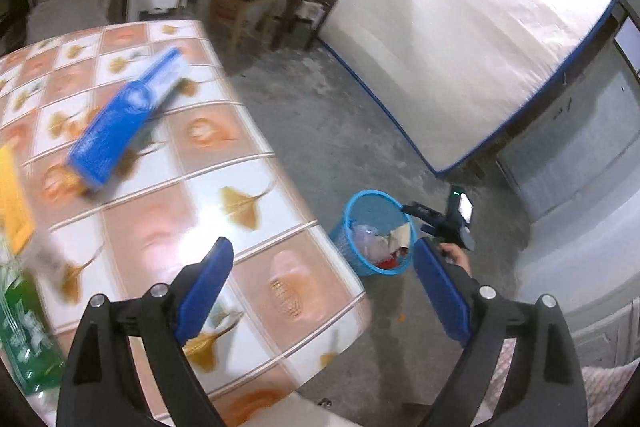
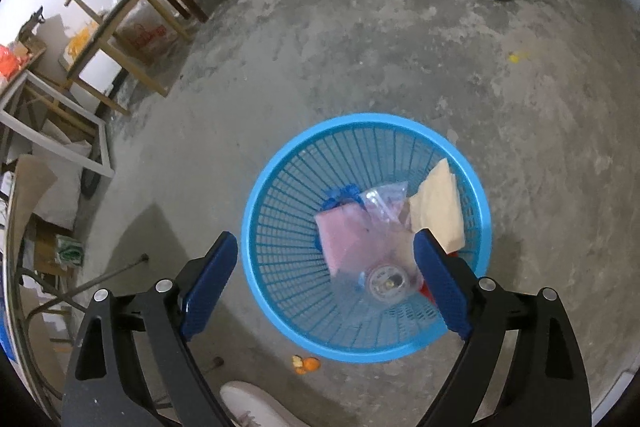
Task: Collect trash
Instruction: 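Move both tools back toward the table, then grasp the blue toothpaste box with the right tool while the left tool grasps the green bottle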
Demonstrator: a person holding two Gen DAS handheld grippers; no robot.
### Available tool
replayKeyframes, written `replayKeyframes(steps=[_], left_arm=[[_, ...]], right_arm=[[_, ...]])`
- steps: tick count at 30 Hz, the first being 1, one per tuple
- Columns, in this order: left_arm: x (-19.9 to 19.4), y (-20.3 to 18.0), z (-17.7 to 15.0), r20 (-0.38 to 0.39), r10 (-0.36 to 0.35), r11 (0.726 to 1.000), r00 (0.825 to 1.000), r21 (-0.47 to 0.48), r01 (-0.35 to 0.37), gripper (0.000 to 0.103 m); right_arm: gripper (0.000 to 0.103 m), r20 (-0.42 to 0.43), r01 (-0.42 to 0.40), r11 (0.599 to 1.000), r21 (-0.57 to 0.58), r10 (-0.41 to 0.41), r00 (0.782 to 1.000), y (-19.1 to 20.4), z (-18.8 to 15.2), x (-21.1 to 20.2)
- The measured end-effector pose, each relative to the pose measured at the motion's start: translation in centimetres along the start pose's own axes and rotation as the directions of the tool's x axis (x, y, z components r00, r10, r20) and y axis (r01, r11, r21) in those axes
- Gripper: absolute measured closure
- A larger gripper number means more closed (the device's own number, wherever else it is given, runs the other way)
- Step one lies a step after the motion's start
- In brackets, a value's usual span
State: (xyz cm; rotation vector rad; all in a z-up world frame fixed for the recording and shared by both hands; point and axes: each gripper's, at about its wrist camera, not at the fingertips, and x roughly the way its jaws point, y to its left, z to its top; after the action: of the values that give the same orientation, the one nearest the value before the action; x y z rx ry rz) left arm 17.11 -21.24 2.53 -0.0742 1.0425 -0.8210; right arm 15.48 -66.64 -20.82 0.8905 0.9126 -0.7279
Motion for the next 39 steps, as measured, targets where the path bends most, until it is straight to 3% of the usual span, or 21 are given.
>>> replayKeyframes(steps=[6, 12, 19, 26, 31, 35, 39], left_arm=[[-4.3, 3.0, -3.0, 0.065, 0.035, 0.999, 0.997, -0.033, -0.032, 0.013], [-7.0, 5.0, -5.0, 0.112, 0.076, 0.996, 0.991, -0.054, -0.071, 0.012], [-9.3, 7.1, -6.4, 0.160, 0.120, 0.990, 0.980, -0.088, -0.107, 0.009], [-10.3, 8.1, -7.4, 0.197, 0.181, 0.982, 0.963, -0.083, -0.168, 0.006], [-10.7, 8.6, -8.1, 0.235, 0.280, 0.960, 0.931, -0.067, -0.272, 0.006], [-10.9, 10.0, -8.7, 0.247, 0.306, 0.952, 0.919, -0.100, -0.290, 0.006], [-11.4, 11.3, -9.2, 0.267, 0.348, 0.937, 0.899, -0.136, -0.323, 0.006]], right_arm=[[0.017, 0.044, -0.048, 0.998, 0.028, 0.047, 0.998, -0.3, -1.2, -3.0], [0.017, 0.089, -0.144, 0.990, 0.003, 0.144, 0.986, 0.6, -4.0, -8.3], [0.017, 0.010, -0.226, 0.972, -0.057, 0.227, 0.974, 5.0, -6.9, -12.5], [0.017, -0.043, -0.360, 0.906, -0.223, 0.360, 0.932, 14.8, -8.0, -16.1], [0.017, -0.180, -0.487, 0.803, -0.344, 0.453, 0.873, 25.6, -9.8, -16.5], [0.017, -0.287, -0.555, 0.751, -0.358, 0.477, 0.831, 33.0, -11.3, -15.1], [0.016, -0.357, -0.568, 0.741, -0.358, 0.454, 0.816, 40.8, -12.0, -12.0]])
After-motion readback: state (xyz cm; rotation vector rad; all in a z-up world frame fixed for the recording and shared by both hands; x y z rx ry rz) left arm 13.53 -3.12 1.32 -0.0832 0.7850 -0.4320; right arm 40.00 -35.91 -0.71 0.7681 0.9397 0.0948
